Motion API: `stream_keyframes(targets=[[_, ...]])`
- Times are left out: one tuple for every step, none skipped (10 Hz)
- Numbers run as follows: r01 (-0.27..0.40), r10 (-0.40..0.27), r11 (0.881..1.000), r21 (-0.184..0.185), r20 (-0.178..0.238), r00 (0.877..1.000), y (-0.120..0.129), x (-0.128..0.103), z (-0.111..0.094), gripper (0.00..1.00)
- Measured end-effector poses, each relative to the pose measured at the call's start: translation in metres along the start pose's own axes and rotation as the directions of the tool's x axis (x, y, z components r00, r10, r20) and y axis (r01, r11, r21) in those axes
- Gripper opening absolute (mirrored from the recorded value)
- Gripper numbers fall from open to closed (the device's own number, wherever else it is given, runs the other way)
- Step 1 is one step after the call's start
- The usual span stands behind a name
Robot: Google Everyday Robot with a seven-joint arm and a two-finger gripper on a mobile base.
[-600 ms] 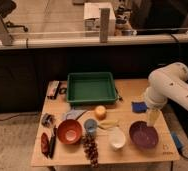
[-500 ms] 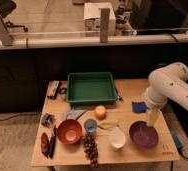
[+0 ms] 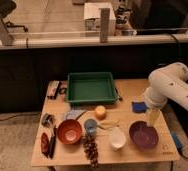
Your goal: Place sponge in tray
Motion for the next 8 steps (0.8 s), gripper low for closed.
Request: stream_keyframes(targets=[[0.000, 0.000, 1.000, 0.000, 0.000, 1.000, 0.0000, 0.0000, 0.0000, 0.80], [0.000, 0.000, 1.000, 0.000, 0.000, 1.000, 0.0000, 0.0000, 0.0000, 0.80], [0.000, 0.000, 1.000, 0.000, 0.000, 1.000, 0.0000, 0.0000, 0.0000, 0.80], [0.000, 0.000, 1.000, 0.000, 0.000, 1.000, 0.0000, 0.0000, 0.0000, 0.80], [0.000, 0.000, 1.000, 0.000, 0.000, 1.000, 0.0000, 0.0000, 0.0000, 0.80], [0.000, 0.000, 1.000, 0.000, 0.000, 1.000, 0.0000, 0.0000, 0.0000, 0.80], [0.000, 0.000, 1.000, 0.000, 0.000, 1.000, 0.0000, 0.0000, 0.0000, 0.80], [0.005, -0.005, 1.000, 0.002, -0.005, 1.000, -0.0004, -0.0008, -0.0005, 0.80]])
